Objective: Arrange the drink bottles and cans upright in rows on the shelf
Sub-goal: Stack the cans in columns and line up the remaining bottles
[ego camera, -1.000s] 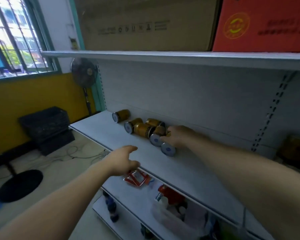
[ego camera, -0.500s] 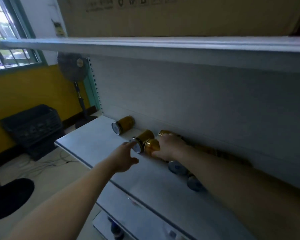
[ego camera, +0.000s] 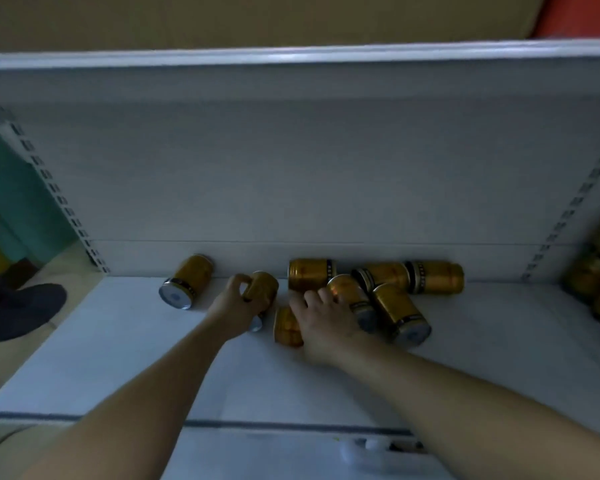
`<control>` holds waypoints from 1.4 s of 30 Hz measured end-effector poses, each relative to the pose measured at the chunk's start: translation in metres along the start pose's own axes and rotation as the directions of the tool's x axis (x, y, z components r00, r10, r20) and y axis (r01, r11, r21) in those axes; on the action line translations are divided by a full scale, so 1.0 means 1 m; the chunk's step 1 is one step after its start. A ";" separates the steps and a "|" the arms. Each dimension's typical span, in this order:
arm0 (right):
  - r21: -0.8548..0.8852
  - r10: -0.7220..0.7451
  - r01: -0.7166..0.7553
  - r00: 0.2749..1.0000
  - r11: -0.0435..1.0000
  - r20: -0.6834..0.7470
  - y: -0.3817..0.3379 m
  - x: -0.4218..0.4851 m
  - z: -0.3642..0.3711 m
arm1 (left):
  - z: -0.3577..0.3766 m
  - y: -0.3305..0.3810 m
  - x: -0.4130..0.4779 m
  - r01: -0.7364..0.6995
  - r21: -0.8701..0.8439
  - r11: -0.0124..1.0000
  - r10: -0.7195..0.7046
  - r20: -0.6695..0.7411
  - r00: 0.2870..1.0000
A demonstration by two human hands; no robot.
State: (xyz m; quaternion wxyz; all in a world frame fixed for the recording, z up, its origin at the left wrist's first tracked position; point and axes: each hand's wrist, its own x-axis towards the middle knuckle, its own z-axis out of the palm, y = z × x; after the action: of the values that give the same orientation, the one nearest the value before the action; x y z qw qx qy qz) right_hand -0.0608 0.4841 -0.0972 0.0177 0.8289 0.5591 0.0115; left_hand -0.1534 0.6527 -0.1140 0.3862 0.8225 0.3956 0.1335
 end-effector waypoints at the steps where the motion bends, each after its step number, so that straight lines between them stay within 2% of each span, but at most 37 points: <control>1: -0.003 0.012 -0.012 1.000 1.000 -0.015 -0.003 -0.005 0.003 | -0.004 -0.005 -0.001 -0.018 0.017 1.000 0.018 0.033 0.999; 4: 0.055 0.032 -0.030 0.999 0.998 -0.038 -0.003 -0.021 0.008 | -0.015 -0.022 -0.015 -0.083 0.164 0.983 0.072 0.069 0.995; 6: 0.188 0.077 -0.057 0.992 0.980 -0.100 0.000 -0.035 0.007 | -0.020 -0.029 -0.031 -0.102 0.162 0.982 0.097 0.039 0.995; 8: 0.437 0.191 -0.084 0.959 0.896 -0.208 0.001 -0.048 0.001 | -0.025 -0.031 -0.048 -0.032 0.031 0.999 0.032 0.010 0.999; 9: 0.573 0.264 -0.082 0.933 0.816 -0.243 0.001 -0.055 -0.004 | -0.026 -0.028 -0.056 0.028 -0.109 0.994 -0.027 0.009 1.000; 11: 0.766 0.386 -0.062 0.888 0.640 -0.251 0.005 -0.068 -0.016 | -0.027 -0.017 -0.075 0.137 -0.442 0.887 -0.131 0.043 0.990; 13: 0.876 0.457 -0.031 0.861 0.482 -0.221 0.014 -0.081 -0.025 | -0.022 0.003 -0.094 0.169 -0.638 0.751 -0.142 0.094 0.985; 16: 0.943 0.529 0.028 0.822 0.331 -0.210 0.039 -0.108 -0.036 | 0.000 0.051 -0.120 0.117 -0.739 0.664 -0.002 0.155 0.988; 20: 0.963 0.639 0.107 0.729 0.248 -0.245 0.095 -0.170 -0.047 | 0.055 0.125 -0.150 0.112 -0.814 0.569 0.116 0.215 0.970; 22: 0.970 0.690 0.085 0.688 0.229 -0.223 0.130 -0.212 -0.050 | 0.093 0.165 -0.167 0.154 -0.835 0.528 0.125 0.256 0.959; 25: 0.965 0.767 0.013 0.604 0.262 -0.216 0.187 -0.281 -0.053 | 0.158 0.225 -0.194 0.207 -0.838 0.505 0.174 0.334 0.926; 28: 0.958 0.830 -0.059 0.516 0.282 -0.213 0.238 -0.343 -0.058 | 0.215 0.282 -0.222 0.205 -0.802 0.562 0.257 0.404 0.878; 31: 0.952 0.879 -0.086 0.417 0.293 -0.232 0.278 -0.391 -0.066 | 0.258 0.331 -0.243 0.109 -0.768 0.632 0.337 0.398 0.853; 37: 0.953 0.907 -0.121 0.360 0.277 -0.218 0.334 -0.434 -0.074 | 0.306 0.388 -0.245 -0.174 -0.674 0.718 0.503 0.330 0.799; 40: 0.944 0.911 -0.156 0.348 0.290 -0.223 0.360 -0.427 -0.072 | 0.323 0.404 -0.230 -0.235 -0.662 0.711 0.531 0.287 0.797; 42: 0.939 0.906 -0.175 0.365 0.295 -0.216 0.378 -0.417 -0.070 | 0.332 0.413 -0.215 -0.255 -0.660 0.707 0.534 0.261 0.804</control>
State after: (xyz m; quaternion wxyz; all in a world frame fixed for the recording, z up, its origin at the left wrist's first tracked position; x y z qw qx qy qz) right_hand 0.1308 -0.0429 -0.0106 -0.5916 0.7960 0.0777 0.1019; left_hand 0.1075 0.1539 -0.0104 0.6626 0.7332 0.0461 0.1455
